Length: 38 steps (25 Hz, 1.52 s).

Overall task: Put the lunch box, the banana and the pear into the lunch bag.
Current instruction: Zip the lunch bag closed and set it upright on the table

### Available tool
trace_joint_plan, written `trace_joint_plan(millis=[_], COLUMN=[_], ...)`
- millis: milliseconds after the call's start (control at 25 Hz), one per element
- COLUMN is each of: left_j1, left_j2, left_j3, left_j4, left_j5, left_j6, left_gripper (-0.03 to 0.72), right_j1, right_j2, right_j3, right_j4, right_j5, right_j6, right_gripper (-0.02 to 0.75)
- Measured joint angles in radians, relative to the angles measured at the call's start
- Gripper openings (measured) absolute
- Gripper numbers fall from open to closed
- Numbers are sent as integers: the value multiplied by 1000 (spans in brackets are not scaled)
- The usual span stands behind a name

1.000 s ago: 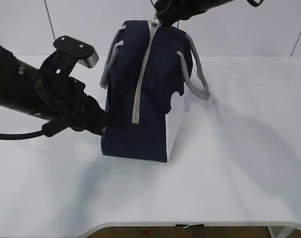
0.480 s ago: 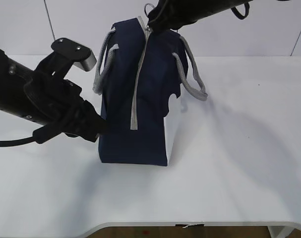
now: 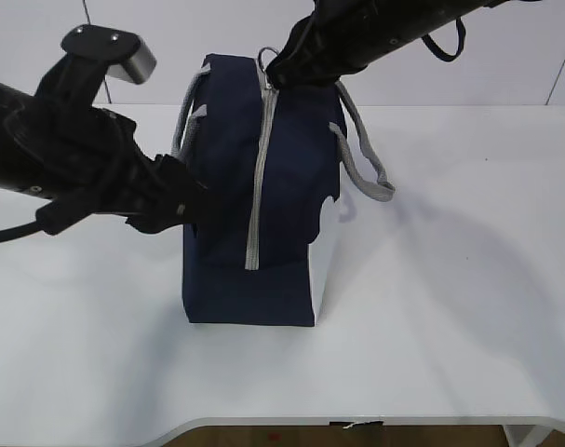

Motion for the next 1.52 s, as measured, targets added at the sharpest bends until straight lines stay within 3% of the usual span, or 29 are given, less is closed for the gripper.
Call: trace_joint_plan(millis=[80,200,680,840,1080,1160,1520], left_j1=[0,0,0,0,0,0,0], left_j2=[-16,-18,63,91,95,95,40], left_j3=[0,-4,-135,-148,-148,-148,-149], left_j4=[-32,-87,-143,-143,-107,-65,119], left_j5=[-20,-42,-81,-78,-70,-58,30], left_j6=[0,0,-2,-4,-4,-4,-6], left_gripper=[484,525,510,421,92,19,-2], right_j1=[0,0,0,0,0,0,0], right_j2=[0,0,0,0,2,2,8], right_j3=[0,0,0,0,-27,-49,-69], right_j4=[0,0,37,38,39,39,15], right_j5=[6,10,10,10,10,10,5], right_j6=[0,0,0,0,0,0,0], right_gripper=[6,6,6,6,6,6,6])
